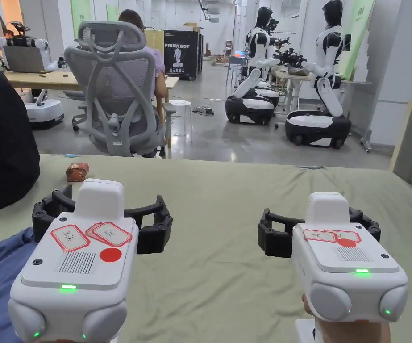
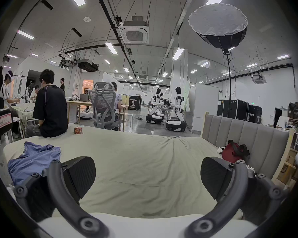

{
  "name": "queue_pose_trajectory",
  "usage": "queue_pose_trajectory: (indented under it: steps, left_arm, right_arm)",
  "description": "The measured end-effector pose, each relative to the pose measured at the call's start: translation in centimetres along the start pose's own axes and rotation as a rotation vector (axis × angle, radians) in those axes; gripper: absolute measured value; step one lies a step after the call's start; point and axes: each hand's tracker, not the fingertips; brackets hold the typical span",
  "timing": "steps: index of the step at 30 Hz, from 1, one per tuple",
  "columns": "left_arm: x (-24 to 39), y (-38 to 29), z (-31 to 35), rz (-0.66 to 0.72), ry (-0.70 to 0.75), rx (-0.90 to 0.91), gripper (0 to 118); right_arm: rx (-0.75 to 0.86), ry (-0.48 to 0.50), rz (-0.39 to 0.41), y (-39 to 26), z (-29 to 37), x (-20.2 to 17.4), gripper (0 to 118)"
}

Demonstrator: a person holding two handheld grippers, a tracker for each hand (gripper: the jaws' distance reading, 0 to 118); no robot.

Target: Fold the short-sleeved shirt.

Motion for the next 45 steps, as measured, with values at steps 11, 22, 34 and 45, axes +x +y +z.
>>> queue_pose_trajectory:
  steps: [11, 22, 34, 45]
  left_arm:
    - [0.0, -0.2, -0.1, 0.002, -0.003, -0.001, 118]
    - [-0.1, -0.2, -0.1, 0.009, 0.000, -0.009, 118]
    - [-0.2, -0.4, 0.0, 0.019, -0.005, -0.018, 118]
    - [-0.2, -0.4, 0.0, 0.029, -0.012, -0.020, 118]
  right_arm:
    - [-0.005, -0.009, 0.002, -0.3, -0.5, 0.3, 118]
    - [-0.011, -0.009, 0.005, -0.9, -1.0, 0.5, 118]
    - [-0.017, -0.017, 0.007, -1.2, -1.1, 0.6, 118]
    - [-0.016, -0.024, 0.003, -1.2, -1.0, 0.6, 118]
